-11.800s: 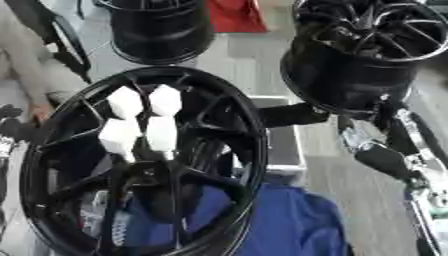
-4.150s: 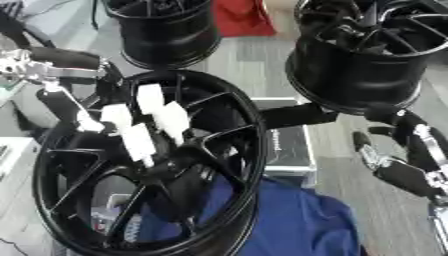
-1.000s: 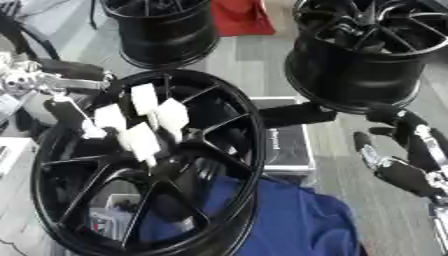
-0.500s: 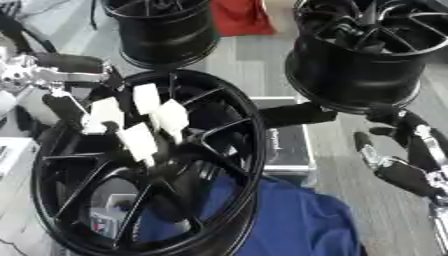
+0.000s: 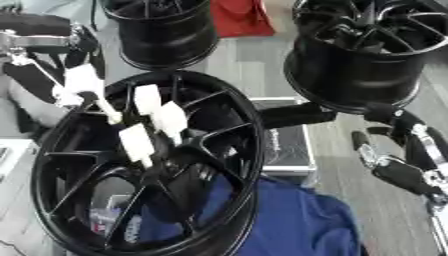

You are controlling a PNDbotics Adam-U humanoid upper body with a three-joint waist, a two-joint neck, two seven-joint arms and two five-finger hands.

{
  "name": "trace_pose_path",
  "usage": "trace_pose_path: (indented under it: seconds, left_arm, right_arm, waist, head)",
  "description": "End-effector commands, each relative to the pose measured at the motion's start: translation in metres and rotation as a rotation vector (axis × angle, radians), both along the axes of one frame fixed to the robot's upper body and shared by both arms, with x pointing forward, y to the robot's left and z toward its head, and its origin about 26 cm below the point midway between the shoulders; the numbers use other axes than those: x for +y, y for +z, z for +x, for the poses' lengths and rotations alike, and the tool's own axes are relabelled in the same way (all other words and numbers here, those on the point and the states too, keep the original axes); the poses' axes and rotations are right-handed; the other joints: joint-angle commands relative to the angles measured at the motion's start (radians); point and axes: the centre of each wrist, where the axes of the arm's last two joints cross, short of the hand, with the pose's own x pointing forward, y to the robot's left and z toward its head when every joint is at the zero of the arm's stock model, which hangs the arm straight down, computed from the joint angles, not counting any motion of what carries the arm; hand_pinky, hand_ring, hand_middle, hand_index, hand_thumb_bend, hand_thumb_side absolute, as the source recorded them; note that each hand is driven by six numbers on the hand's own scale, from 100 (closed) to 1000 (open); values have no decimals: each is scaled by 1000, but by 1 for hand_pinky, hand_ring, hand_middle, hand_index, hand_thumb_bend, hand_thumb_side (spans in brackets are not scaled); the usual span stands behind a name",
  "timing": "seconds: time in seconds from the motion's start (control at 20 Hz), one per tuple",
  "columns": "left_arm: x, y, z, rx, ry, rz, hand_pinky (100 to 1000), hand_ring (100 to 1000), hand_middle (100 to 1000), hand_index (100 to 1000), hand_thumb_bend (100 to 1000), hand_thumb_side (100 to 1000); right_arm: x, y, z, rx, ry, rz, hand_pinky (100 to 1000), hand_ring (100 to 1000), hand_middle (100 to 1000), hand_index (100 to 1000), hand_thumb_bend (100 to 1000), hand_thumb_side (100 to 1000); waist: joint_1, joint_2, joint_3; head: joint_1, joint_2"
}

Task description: Pull the pin out of the wheel hub.

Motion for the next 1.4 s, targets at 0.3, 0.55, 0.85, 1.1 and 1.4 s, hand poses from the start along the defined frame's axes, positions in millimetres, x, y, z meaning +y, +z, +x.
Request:
trace_pose_path:
  seconds: [0.3, 0.55, 0.85, 1.1, 1.4]
  left_arm:
    - [53, 19, -8, -74, 215, 9, 471, 421, 430, 645, 122, 199]
    - [120, 0, -9, -73, 522, -35, 489, 442, 443, 656, 158, 194]
    - [168, -45, -6, 25, 759, -12, 587, 510, 518, 718, 240, 203]
    - [197, -95, -8, 120, 916, 5, 661, 577, 586, 769, 322, 219]
    - [213, -147, -9, 147, 1016, -48, 808, 796, 807, 904, 631, 464]
  right_arm:
    - [-11, 5, -1, -13, -32, -29, 783, 844, 769, 833, 243, 239]
    - [-11, 5, 0, -15, -32, -29, 784, 844, 769, 833, 243, 239]
    - [-10, 6, 0, -16, -29, -29, 784, 844, 769, 833, 241, 240]
    - [-10, 6, 1, -15, -26, -28, 784, 844, 768, 834, 239, 241]
    - [-8, 7, 1, -18, -24, -24, 784, 844, 769, 833, 234, 242]
  waist:
    - [-4, -17, 17]
    - [-8, -15, 16]
    - [-14, -13, 22]
    - [-23, -10, 19]
    - [-28, -8, 23]
  head:
    - [-18, 1]
    - [-13, -5]
    - [-13, -5]
    - [-12, -7]
    - [-17, -9]
